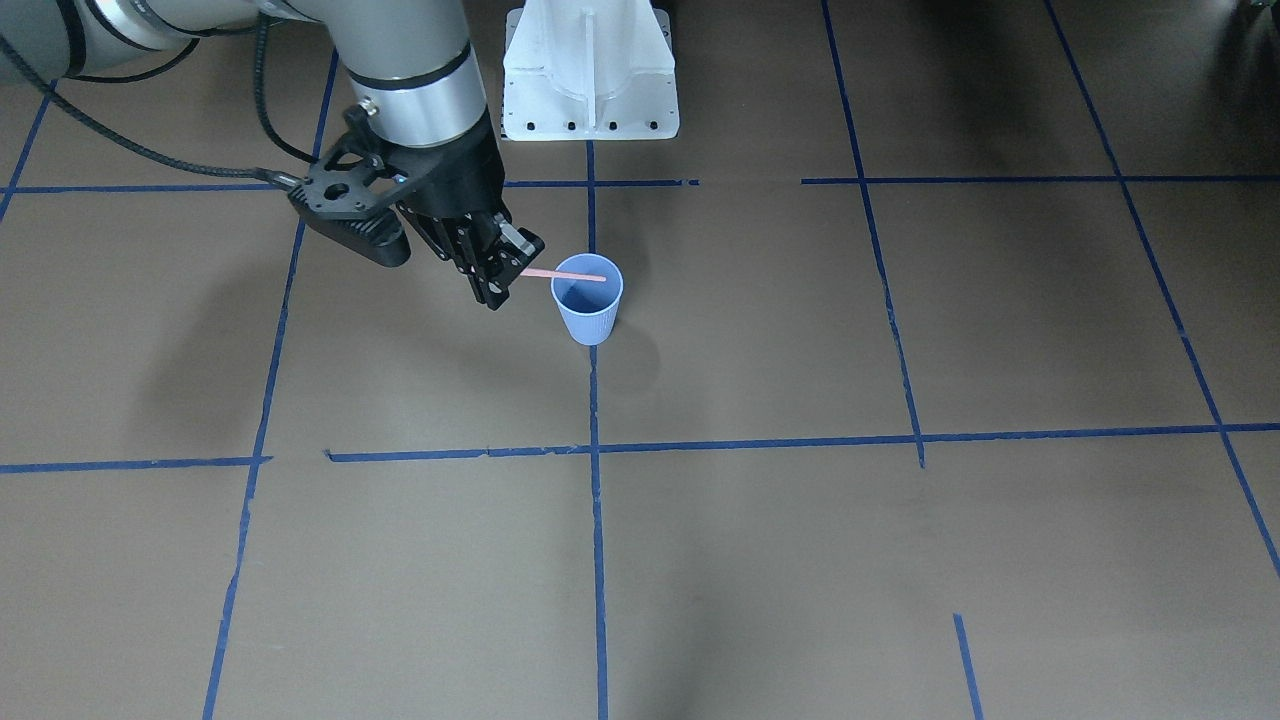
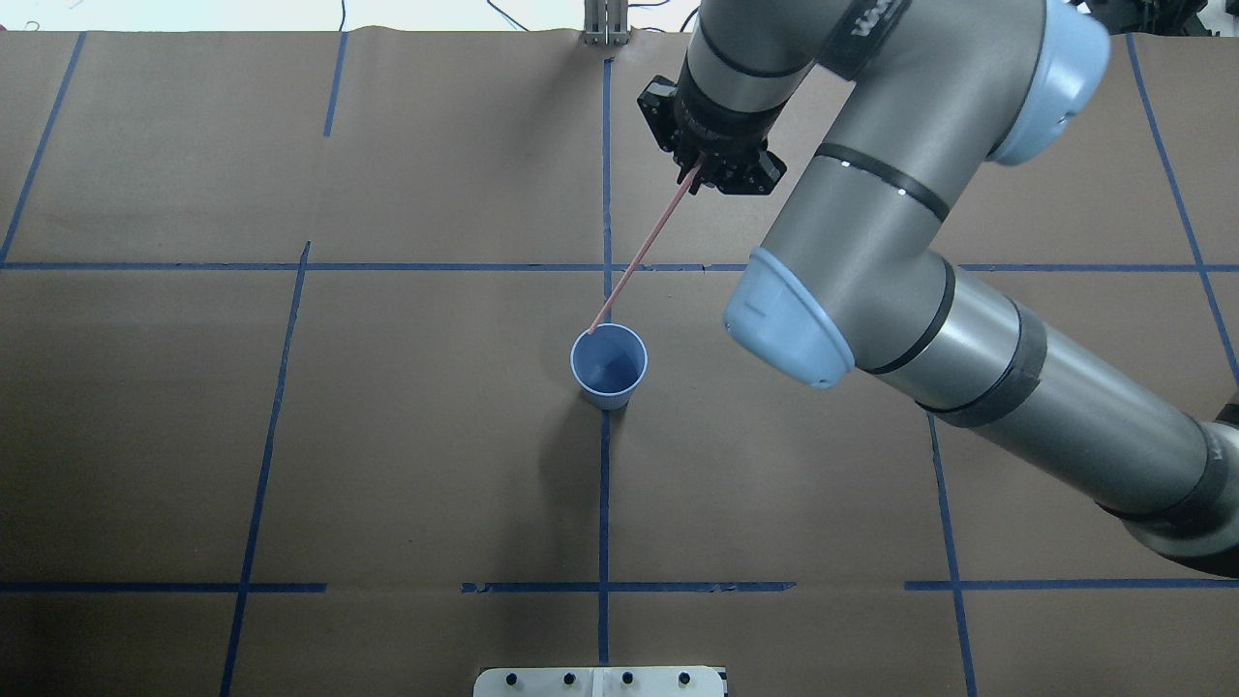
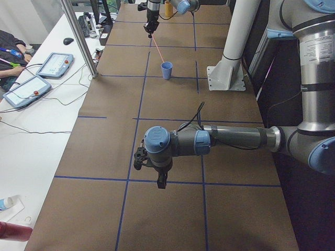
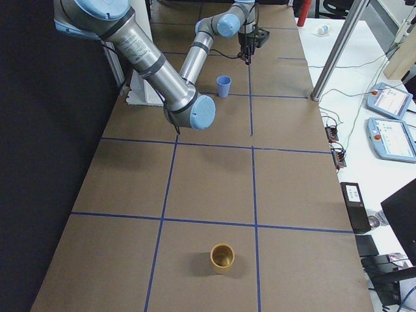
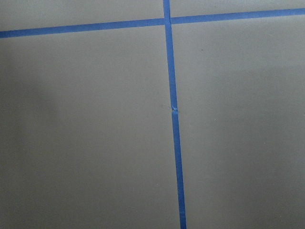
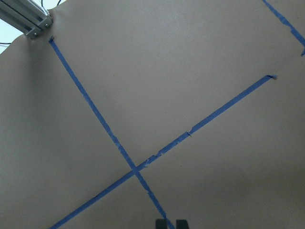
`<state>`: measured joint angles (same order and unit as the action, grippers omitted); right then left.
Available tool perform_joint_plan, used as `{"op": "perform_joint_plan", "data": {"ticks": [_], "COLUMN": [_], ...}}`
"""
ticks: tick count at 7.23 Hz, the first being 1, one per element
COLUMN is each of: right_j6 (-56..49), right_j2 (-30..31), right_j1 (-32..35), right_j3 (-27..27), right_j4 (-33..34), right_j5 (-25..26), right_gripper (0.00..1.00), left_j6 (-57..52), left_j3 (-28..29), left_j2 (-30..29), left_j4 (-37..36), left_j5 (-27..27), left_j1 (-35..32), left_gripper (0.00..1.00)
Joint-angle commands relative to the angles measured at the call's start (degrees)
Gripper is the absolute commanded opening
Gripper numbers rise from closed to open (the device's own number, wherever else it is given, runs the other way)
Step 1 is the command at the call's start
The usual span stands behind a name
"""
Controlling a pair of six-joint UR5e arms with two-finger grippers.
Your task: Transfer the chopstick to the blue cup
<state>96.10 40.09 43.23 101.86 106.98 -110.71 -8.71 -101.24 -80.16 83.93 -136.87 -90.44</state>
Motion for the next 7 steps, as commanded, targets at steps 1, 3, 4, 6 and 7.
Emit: {"op": "perform_joint_plan", "data": {"ticks": [1, 3, 4, 6, 7], "right_j6": [0.2, 0.2, 0.3, 0.7, 0.7], "right_j2": [1.2, 2.7, 2.9, 3.1, 3.2], "right_j1": [-2.2, -4.1, -5.2, -6.0, -6.5], "right_j3": [-0.1, 0.0, -0.1, -0.1, -0.2], "right_j4": [0.0, -0.3, -0.4, -0.5, -0.5], "right_j5": [1.9, 4.3, 5.1, 5.3, 5.9], "right_gripper": [0.0, 0.0, 0.0, 0.04, 0.06], "left_j6": [0.0, 0.0, 0.0, 0.0, 0.0], "left_j3": [0.0, -0.1, -0.1, -0.1, -0.1], "left_j2": [0.0, 0.0, 0.0, 0.0, 0.0], "left_j4": [0.0, 0.0, 0.0, 0.0, 0.0], "left_j5": [0.0, 0.0, 0.0, 0.0, 0.0], "left_j1": [0.0, 0.0, 0.0, 0.0, 0.0], "left_gripper": [1.0, 1.0, 1.0, 1.0, 1.0]}}
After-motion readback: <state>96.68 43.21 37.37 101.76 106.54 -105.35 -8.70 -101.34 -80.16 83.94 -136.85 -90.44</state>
